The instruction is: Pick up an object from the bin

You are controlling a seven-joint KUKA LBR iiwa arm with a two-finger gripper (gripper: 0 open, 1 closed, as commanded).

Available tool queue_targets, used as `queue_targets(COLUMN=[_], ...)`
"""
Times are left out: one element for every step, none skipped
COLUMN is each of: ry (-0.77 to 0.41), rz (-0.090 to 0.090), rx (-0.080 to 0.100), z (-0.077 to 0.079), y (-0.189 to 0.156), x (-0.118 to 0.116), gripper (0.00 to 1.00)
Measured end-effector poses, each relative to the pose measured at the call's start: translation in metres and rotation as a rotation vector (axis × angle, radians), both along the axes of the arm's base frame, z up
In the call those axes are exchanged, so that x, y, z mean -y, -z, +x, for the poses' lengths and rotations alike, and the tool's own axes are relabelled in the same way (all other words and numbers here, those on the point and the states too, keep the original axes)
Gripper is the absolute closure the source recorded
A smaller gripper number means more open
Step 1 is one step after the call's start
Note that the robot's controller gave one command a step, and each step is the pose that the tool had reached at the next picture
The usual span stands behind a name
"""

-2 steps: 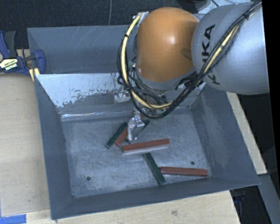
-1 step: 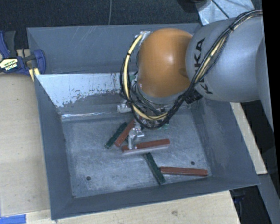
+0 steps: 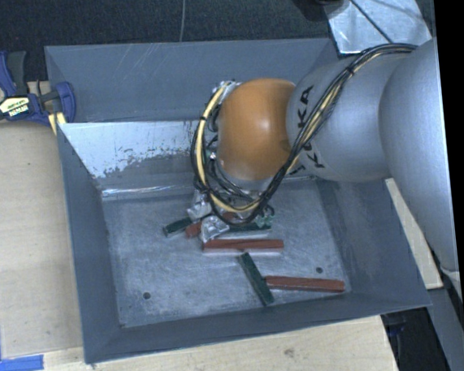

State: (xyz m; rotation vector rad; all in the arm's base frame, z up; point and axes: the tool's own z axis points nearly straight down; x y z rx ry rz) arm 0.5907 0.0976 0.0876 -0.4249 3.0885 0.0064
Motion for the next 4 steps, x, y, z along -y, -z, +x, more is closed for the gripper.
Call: queue_targets(ry=[0.0,-0.02,-0.02,-0.085], rz=[0.0,-0.006,-0.007,-0.008], rx=[0.0,-0.019,-0.02,-0.022], z=[0.0,0.006,0.006,0.014], y=[0.0,-0.121,-0.121,-0.149], x=[0.0,-0.02,-0.02,-0.021], gripper=[1.0,1.0,1.0,1.0])
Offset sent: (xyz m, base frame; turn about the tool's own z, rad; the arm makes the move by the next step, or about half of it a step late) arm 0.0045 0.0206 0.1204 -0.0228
